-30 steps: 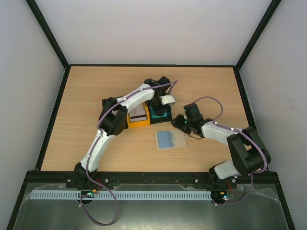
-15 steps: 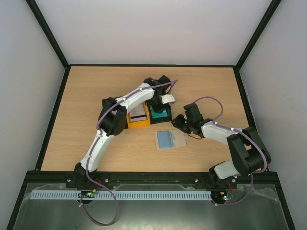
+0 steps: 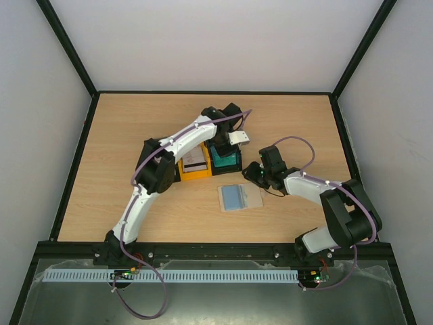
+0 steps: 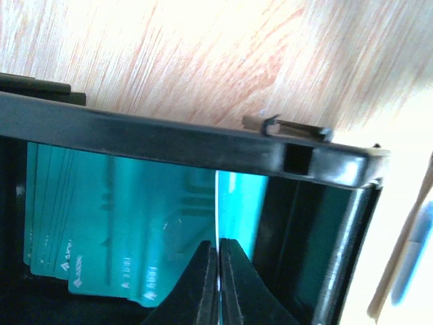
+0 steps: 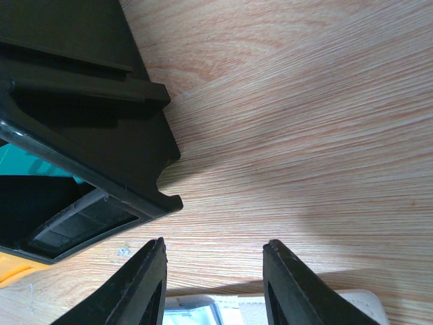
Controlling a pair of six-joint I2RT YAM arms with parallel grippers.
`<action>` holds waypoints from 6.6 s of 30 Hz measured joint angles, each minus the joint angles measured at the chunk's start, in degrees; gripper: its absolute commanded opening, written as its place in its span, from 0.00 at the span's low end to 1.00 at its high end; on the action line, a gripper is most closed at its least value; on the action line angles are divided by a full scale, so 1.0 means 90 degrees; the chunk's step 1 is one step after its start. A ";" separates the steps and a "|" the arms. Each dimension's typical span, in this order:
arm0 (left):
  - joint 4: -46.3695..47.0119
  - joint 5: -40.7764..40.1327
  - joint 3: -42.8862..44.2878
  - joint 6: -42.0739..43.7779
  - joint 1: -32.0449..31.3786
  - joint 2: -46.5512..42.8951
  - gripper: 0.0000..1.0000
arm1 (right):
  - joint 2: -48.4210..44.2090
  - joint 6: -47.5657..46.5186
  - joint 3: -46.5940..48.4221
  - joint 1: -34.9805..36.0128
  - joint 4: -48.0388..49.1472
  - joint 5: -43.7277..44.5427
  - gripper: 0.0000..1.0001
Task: Put the credit cards into the card holder
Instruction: Pick up the credit card from the storage box, then insert the credit card into the card holder.
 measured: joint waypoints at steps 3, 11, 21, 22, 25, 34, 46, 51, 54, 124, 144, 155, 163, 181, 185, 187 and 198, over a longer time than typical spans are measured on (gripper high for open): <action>-0.0012 0.0027 -0.0061 -0.0007 -0.0012 -0.0114 0.03 | 0.0000 0.0000 0.0000 0.0000 0.0000 0.0010 0.39; 0.0044 0.0104 -0.0495 -0.0032 -0.0051 -0.0168 0.14 | -0.0005 0.0000 0.0000 0.0000 -0.0002 0.0036 0.39; 0.0053 0.0131 -0.0646 -0.0080 -0.0051 -0.0180 0.03 | -0.0005 0.0000 0.0000 0.0000 -0.0002 0.0041 0.39; 0.0051 0.0163 -0.0646 -0.0100 -0.0051 -0.0192 0.03 | -0.0005 0.0000 0.0000 0.0000 -0.0002 0.0041 0.39; 0.0058 0.0170 -0.0646 -0.0102 -0.0053 -0.0250 0.02 | -0.0015 0.0000 0.0000 0.0000 -0.0012 0.0041 0.39; 0.0114 0.0100 -0.0826 -0.0134 -0.0087 -0.0889 0.02 | -0.0653 -0.0100 0.0022 0.0000 -0.0141 0.0056 0.45; 0.1583 -0.0296 -0.1406 -0.2892 -0.0107 -0.3218 0.02 | -0.1902 0.0041 0.0675 -0.0044 0.0442 -0.0976 0.57; 0.2618 0.0083 -0.2623 -0.4758 -0.0027 -0.4524 0.02 | -0.2375 0.0741 0.0687 -0.0041 0.1455 -0.1722 0.58; 0.3310 0.0313 -0.3568 -0.5775 0.0061 -0.5323 0.02 | -0.2608 0.1207 0.0699 -0.0046 0.1996 -0.1926 0.59; 0.7844 0.2810 -0.9000 -0.8293 0.0483 -0.6747 0.96 | -0.2900 -0.0930 0.0568 -0.0180 -0.1316 -0.1146 0.02; 0.7363 0.2008 -0.8745 -0.7516 -0.0362 -0.4823 0.35 | -0.1790 -0.1173 -0.1090 -0.0180 -0.0758 -0.1217 0.02; 0.6851 0.1882 -0.8716 -0.7274 -0.0367 -0.4408 0.25 | -0.1321 -0.0979 -0.1530 -0.0180 0.0406 -0.1877 0.02; 0.6722 0.1625 -0.8767 -0.7247 -0.0372 -0.4408 0.14 | -0.0969 -0.0425 -0.1948 -0.0197 0.1464 -0.2334 0.02; 0.6533 0.1149 -0.8794 -0.7220 -0.0427 -0.4408 0.06 | -0.1173 0.0029 -0.2329 -0.0202 0.2429 -0.2472 0.02; 0.6538 0.1120 -0.8806 -0.7220 -0.0432 -0.4408 0.06 | -0.0869 0.0036 -0.2361 -0.0202 0.2630 -0.2506 0.02; 0.6538 0.1110 -0.8808 -0.7220 -0.0435 -0.4408 0.05 | -0.0636 0.0078 -0.2387 -0.0209 0.2866 -0.2603 0.02; 0.6581 0.1107 -0.8835 -0.7220 -0.0440 -0.4408 0.05 | 0.0007 0.0313 -0.2392 -0.0019 0.3708 -0.2965 0.02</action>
